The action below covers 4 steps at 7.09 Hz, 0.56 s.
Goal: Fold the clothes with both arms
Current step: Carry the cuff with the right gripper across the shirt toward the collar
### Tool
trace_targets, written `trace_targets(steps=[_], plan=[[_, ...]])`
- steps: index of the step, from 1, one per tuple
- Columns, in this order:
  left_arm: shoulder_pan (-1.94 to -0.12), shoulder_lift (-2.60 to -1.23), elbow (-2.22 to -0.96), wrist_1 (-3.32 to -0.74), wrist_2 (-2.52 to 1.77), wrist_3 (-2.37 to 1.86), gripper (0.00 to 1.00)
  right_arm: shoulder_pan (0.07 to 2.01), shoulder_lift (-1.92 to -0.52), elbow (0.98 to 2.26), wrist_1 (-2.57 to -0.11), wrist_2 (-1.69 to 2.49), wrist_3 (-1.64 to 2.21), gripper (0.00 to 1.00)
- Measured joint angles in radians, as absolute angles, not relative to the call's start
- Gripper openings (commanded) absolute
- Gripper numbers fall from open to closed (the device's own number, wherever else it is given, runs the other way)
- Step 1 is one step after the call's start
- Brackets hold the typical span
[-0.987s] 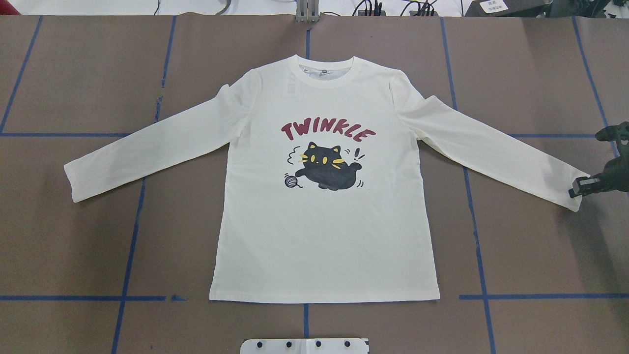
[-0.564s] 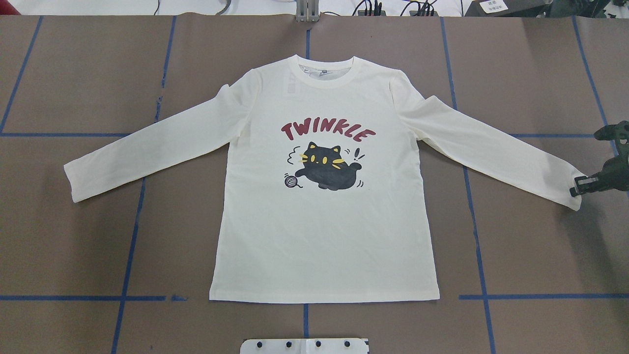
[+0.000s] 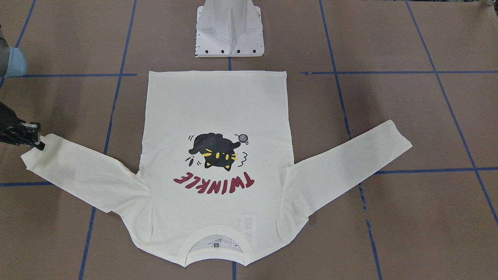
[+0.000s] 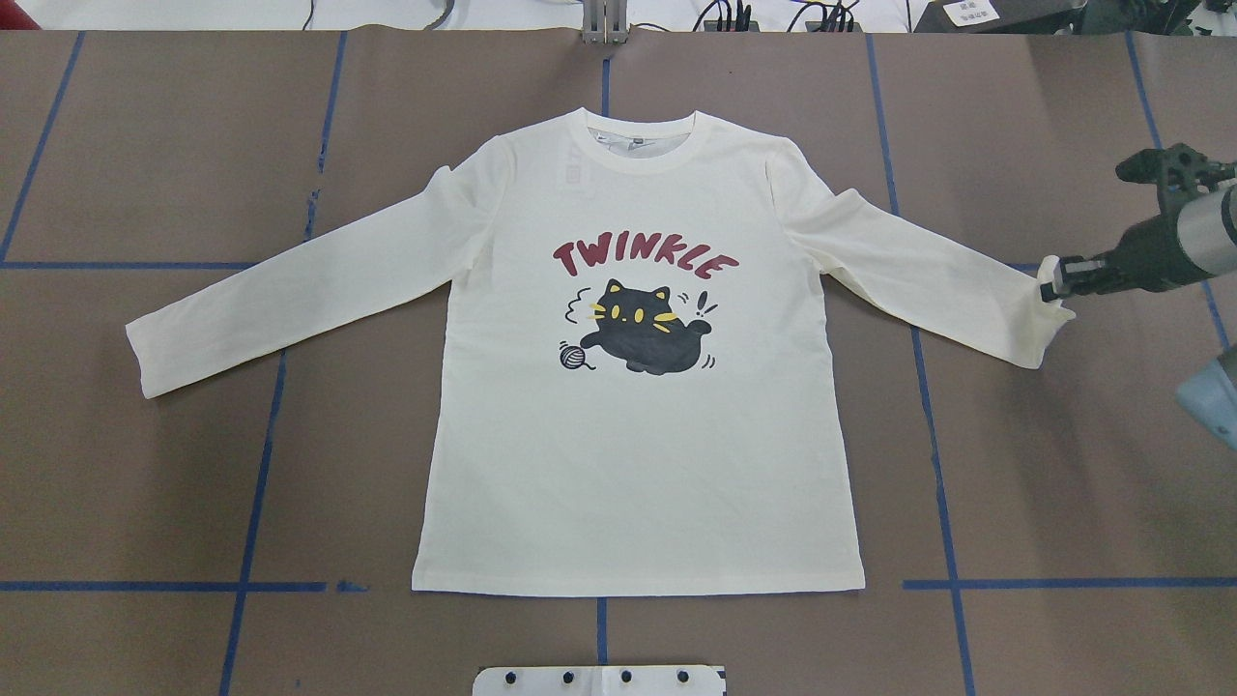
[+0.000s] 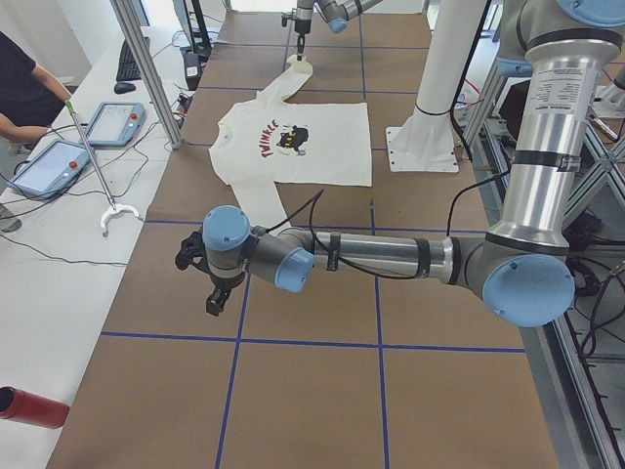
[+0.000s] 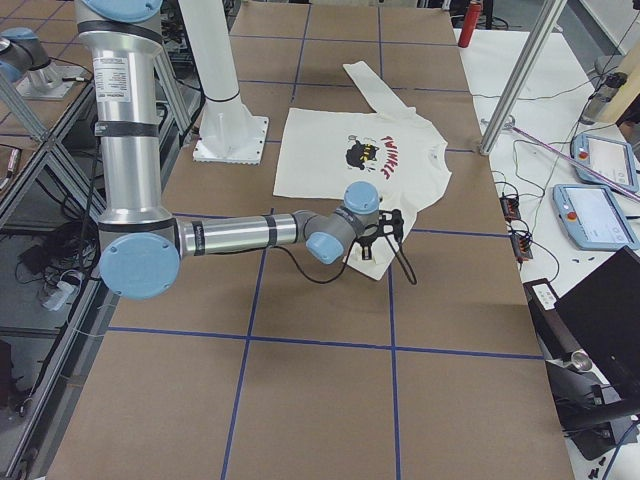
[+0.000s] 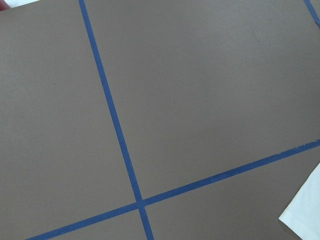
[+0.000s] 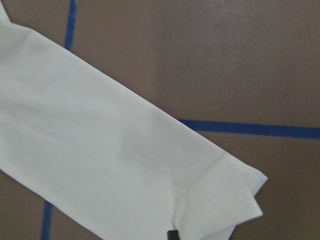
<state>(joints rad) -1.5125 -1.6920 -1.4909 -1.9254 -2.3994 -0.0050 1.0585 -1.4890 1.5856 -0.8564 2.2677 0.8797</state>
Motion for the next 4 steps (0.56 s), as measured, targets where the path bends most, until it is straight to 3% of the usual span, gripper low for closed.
trace_targets(steps=[4], plan=[[-1.513, -1.692, -1.513, -1.925, -2.398, -0.008, 1.00, 1.003, -1.023, 1.501, -0.859, 2.236, 1.271, 0.00]])
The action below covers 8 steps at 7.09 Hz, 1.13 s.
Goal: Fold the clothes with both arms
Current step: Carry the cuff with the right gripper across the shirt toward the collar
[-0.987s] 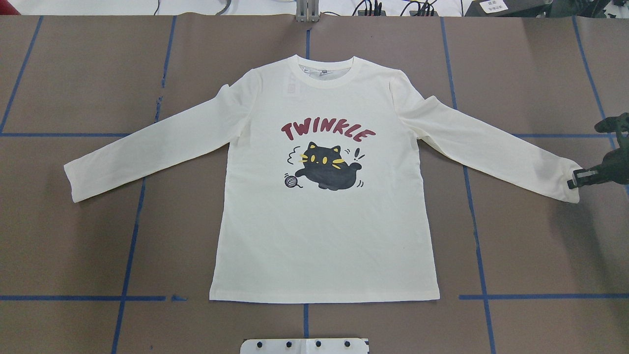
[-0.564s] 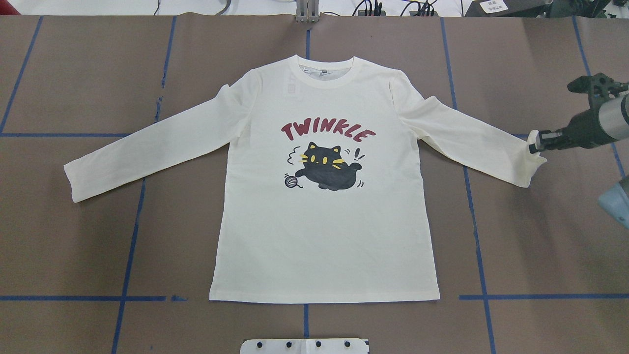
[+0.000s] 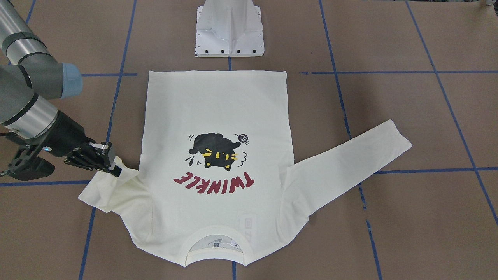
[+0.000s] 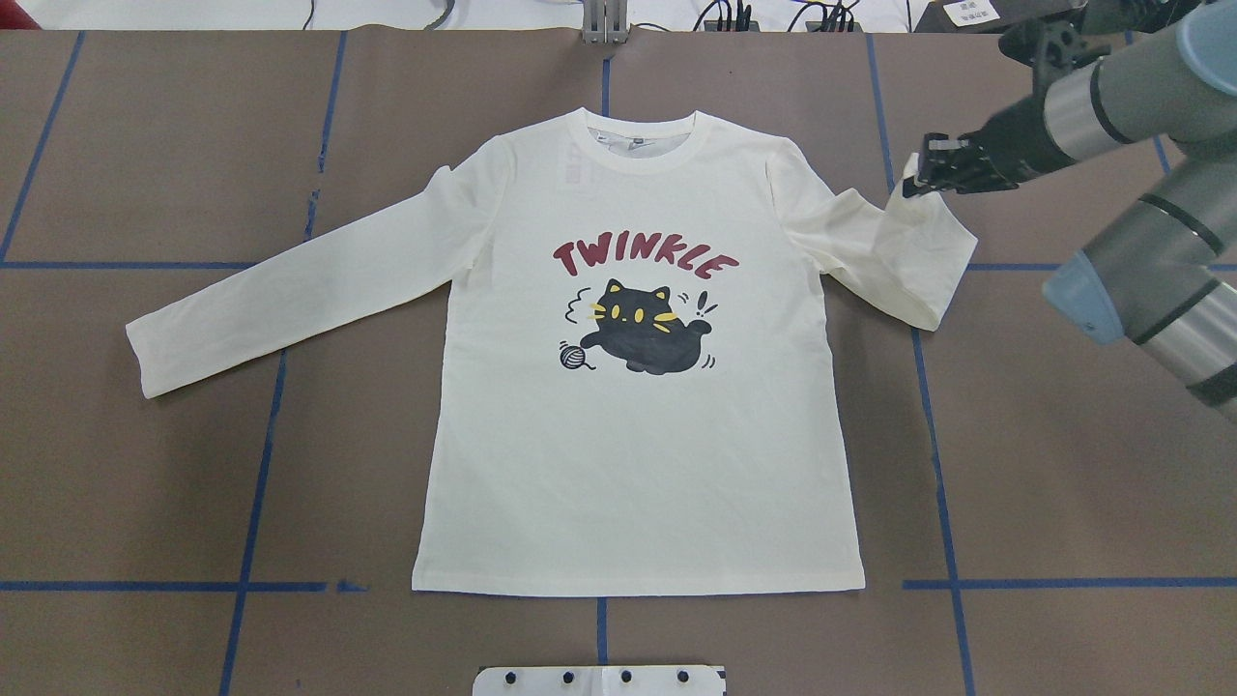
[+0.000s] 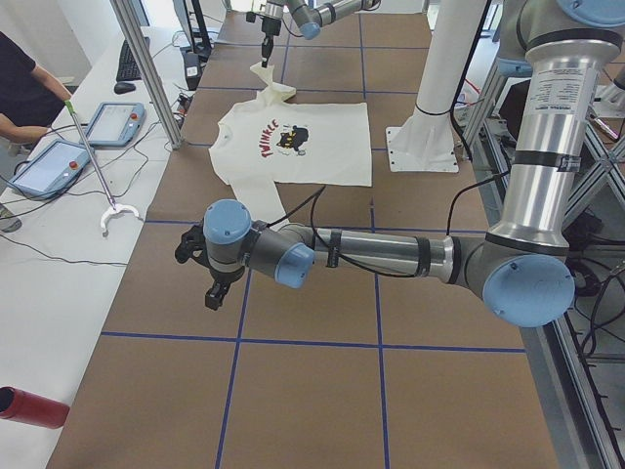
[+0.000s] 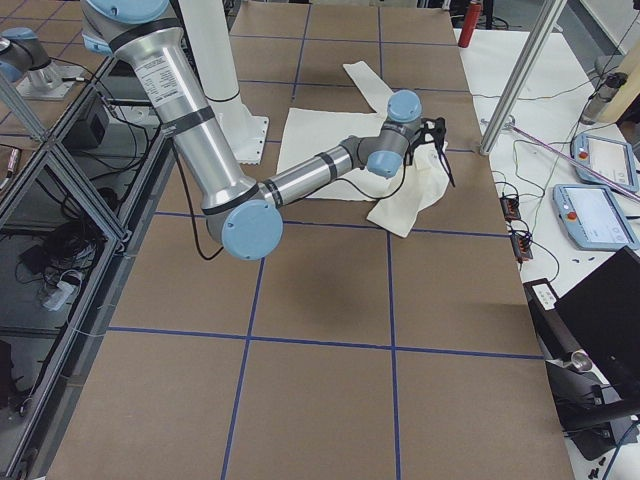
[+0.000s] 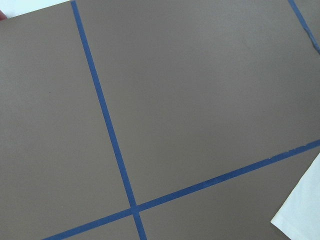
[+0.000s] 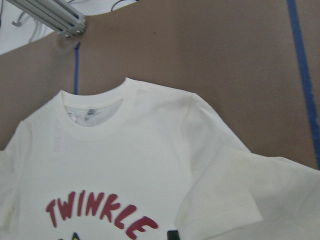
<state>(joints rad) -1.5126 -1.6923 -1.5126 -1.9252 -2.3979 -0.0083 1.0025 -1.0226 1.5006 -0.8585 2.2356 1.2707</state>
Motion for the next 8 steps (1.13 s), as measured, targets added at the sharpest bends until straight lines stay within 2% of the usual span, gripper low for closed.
trace_targets(steps=[1, 3, 4, 7, 8], plan=[[-1.513, -1.693, -1.512, -1.925, -2.396, -0.008, 1.00, 0.966, -0.905, 1.452, -0.858, 2.182, 1.304, 0.00], [-1.512, -1.690, -1.511, -1.925, -2.395, -0.006, 1.00, 0.815, -0.676, 1.277, -0.856, 1.961, 1.323, 0.00], [-1.512, -1.688, -1.510, -1.925, -2.395, -0.006, 1.00, 0.747, -0.611, 1.204, -0.853, 1.865, 1.324, 0.00], [-1.513, -1.682, -1.510, -1.925, -2.395, -0.009, 1.00, 0.674, -0.576, 1.106, -0.793, 1.762, 1.323, 0.00], [-1.513, -1.682, -1.510, -1.925, -2.395, -0.009, 1.00, 0.666, -0.562, 1.079, -0.769, 1.745, 1.322, 0.99]])
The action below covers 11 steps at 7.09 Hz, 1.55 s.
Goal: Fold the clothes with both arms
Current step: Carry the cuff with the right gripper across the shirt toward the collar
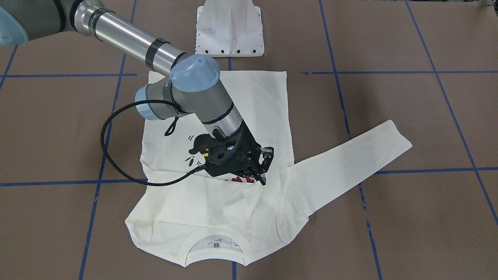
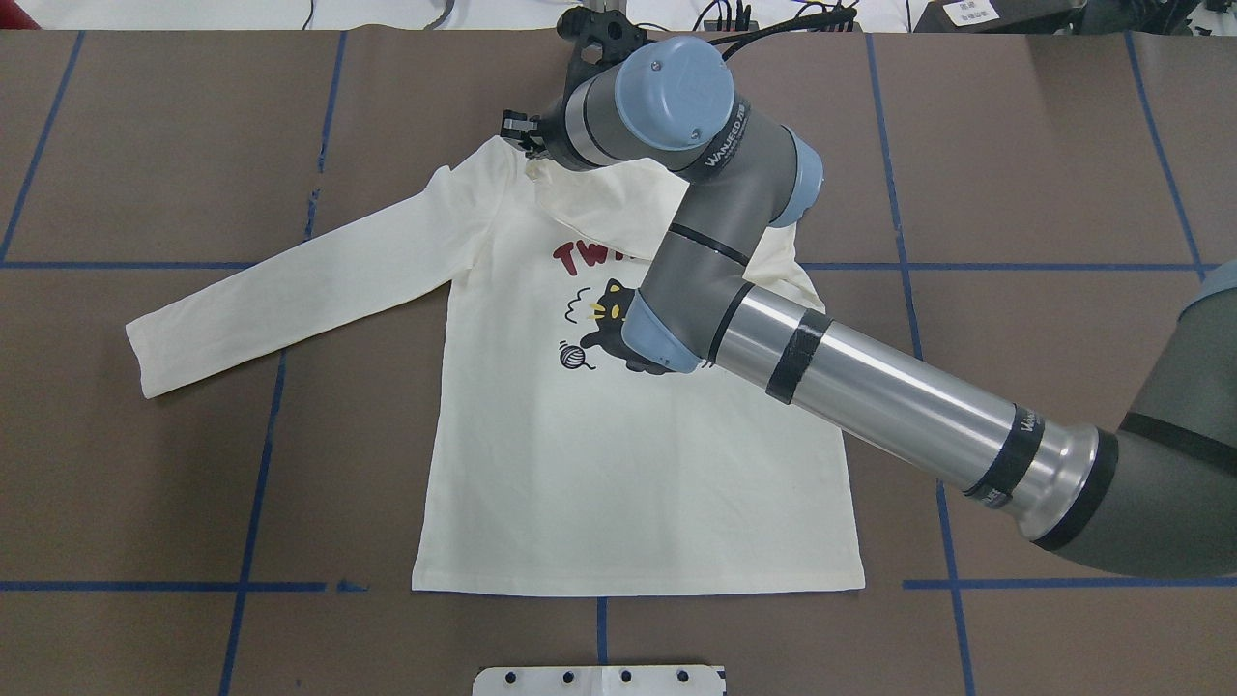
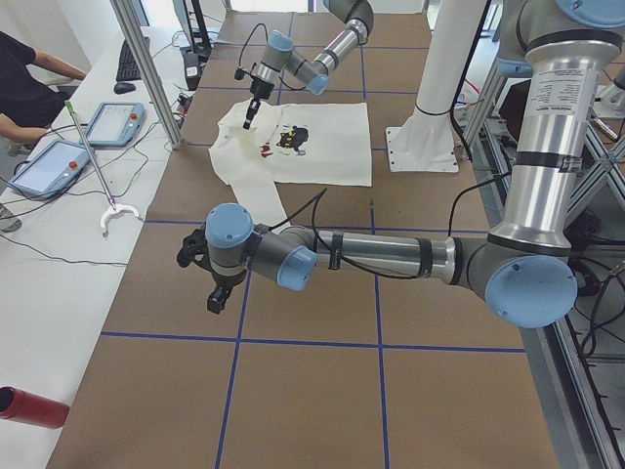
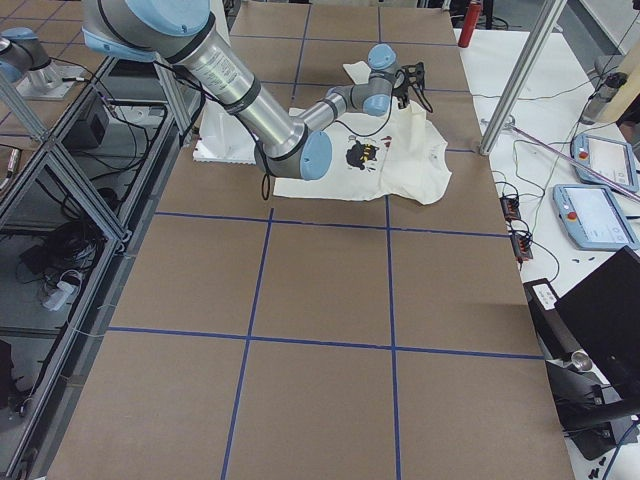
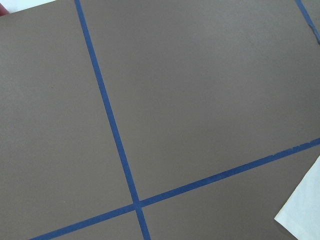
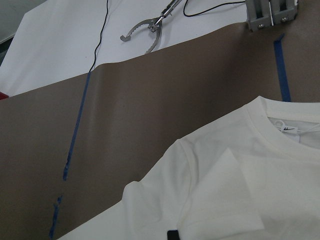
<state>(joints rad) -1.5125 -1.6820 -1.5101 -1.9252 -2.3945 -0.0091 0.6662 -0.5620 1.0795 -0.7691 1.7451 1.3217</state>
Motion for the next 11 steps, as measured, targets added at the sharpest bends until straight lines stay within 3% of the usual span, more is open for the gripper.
trace_targets(steps=[3, 6, 8, 11], plan=[[-1.512, -1.684, -1.509, -1.926, -2.396, -0.008, 1.00, 0.593, -0.461, 0.963, -0.665, 1.574, 1.314, 1.00], [-1.507, -1.683, -1.510, -1.928, -2.395, -0.038, 1.00, 0.555, -0.471, 0.951, -0.680, 1.506, 1.323, 1.00], [-1.421, -1.667, -1.561, -1.999, -2.320, -0.281, 1.00, 0.582, -0.519, 1.046, -0.866, 1.582, 1.324, 1.00], [-1.221, -1.570, -1.658, -2.260, -2.150, -0.769, 1.00, 0.777, -0.663, 1.338, -1.338, 1.933, 1.212, 1.00]])
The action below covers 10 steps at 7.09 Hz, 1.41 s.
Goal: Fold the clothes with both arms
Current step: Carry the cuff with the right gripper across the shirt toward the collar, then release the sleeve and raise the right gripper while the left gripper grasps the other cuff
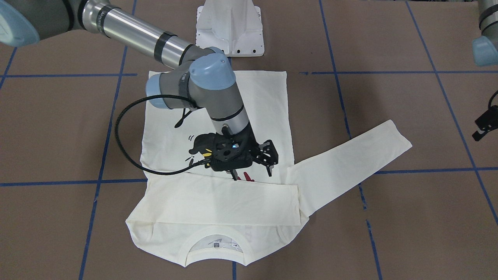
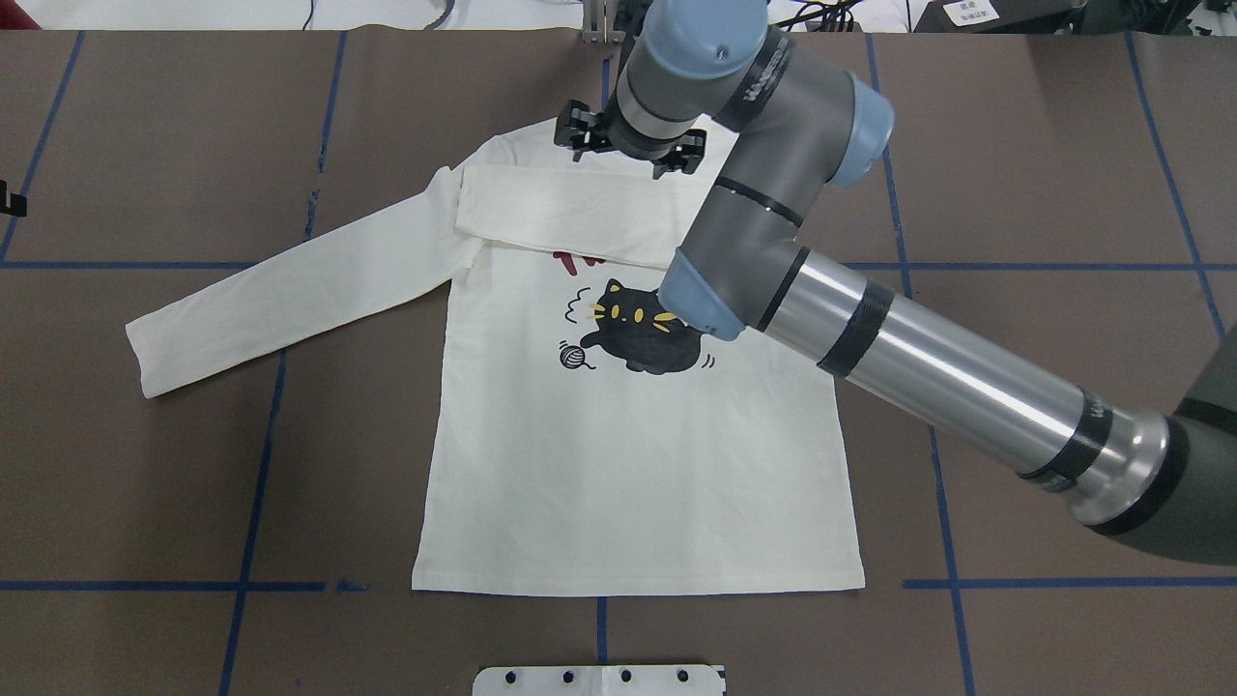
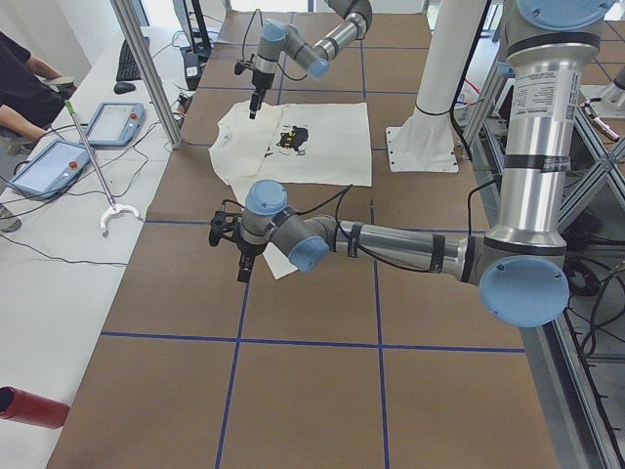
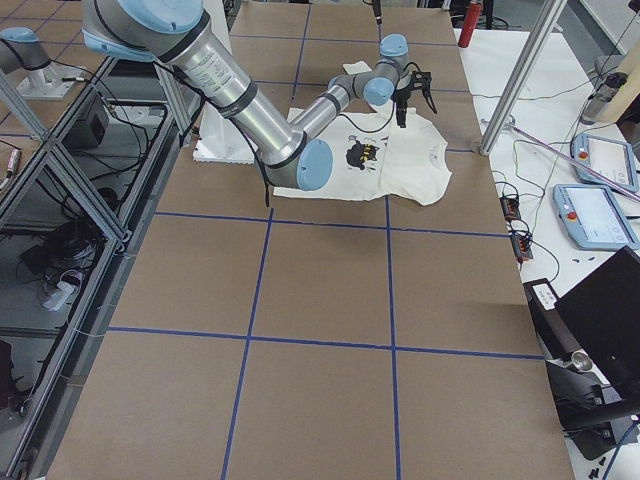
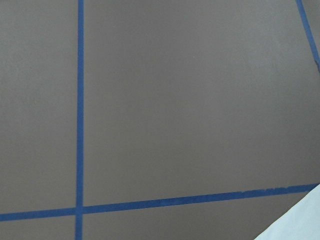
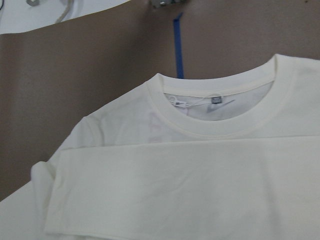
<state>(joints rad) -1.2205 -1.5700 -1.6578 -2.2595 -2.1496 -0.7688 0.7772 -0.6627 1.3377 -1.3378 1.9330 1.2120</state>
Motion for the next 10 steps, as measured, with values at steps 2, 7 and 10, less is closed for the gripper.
trace_targets(steps=[2, 7, 10], plan=[[-1.043, -1.520, -1.708, -2.334, -1.978, -1.053, 1.00, 0.885, -0.768, 1.467, -1.562, 2.004, 1.045, 1.00], [-0.758, -1.495, -1.699, -2.335, -1.700, -1.374, 0.96, 1.114, -1.113, 1.682, -1.609, 2.194, 0.638, 1.00], [-0.748, -1.494, -1.665, -2.337, -1.689, -1.349, 0.93, 1.123, -1.142, 1.693, -1.608, 2.198, 0.617, 1.00]])
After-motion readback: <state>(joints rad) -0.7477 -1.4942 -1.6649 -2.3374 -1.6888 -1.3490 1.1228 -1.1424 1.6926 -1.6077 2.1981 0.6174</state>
